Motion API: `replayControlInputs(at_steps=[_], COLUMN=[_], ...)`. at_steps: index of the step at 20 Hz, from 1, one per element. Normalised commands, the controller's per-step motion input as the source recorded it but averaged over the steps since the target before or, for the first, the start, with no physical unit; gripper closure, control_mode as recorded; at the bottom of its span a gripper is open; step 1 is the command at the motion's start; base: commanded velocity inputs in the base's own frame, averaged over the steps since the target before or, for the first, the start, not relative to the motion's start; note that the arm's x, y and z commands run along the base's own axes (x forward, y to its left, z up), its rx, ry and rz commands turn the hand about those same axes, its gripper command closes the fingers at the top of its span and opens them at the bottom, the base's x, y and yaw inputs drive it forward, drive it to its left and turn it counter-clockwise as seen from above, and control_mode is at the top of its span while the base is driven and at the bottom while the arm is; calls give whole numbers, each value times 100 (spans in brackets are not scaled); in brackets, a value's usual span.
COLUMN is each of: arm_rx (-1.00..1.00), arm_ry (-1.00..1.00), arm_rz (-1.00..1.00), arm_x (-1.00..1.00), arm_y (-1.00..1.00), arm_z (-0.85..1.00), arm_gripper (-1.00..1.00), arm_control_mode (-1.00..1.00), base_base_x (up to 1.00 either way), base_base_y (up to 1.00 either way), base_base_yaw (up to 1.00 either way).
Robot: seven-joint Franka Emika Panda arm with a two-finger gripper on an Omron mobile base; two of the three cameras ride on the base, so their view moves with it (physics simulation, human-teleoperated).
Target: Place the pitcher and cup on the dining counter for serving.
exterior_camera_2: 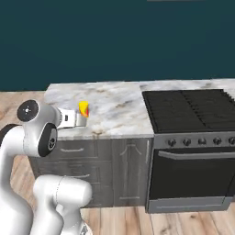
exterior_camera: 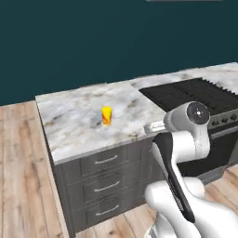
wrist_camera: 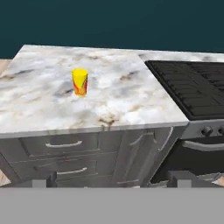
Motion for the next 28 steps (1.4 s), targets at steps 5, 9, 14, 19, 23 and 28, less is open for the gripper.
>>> replayControlInputs(at_steps=[5, 9, 14, 19, 23, 28], arm_rx=[0, 0, 0, 0, 0, 0], arm_ry=[0, 0, 0, 0, 0, 0], arm_rz=[0, 0, 0, 0, 0, 0], arm_x=[0, 0, 0, 0, 0, 0], arm_y=[0, 0, 0, 0, 0, 0], arm_z=[0, 0, 0, 0, 0, 0], arm_gripper=[-100, -100, -100, -100, -100, -100], arm_control_mode=[100, 100, 100, 100, 100, 100], base_base_x=[-91, -72, -61, -42, -24, -24], base_base_y=[-1, 0, 0, 0, 0, 0], base_base_yaw=[-68, -77, -82, -87, -92, -90])
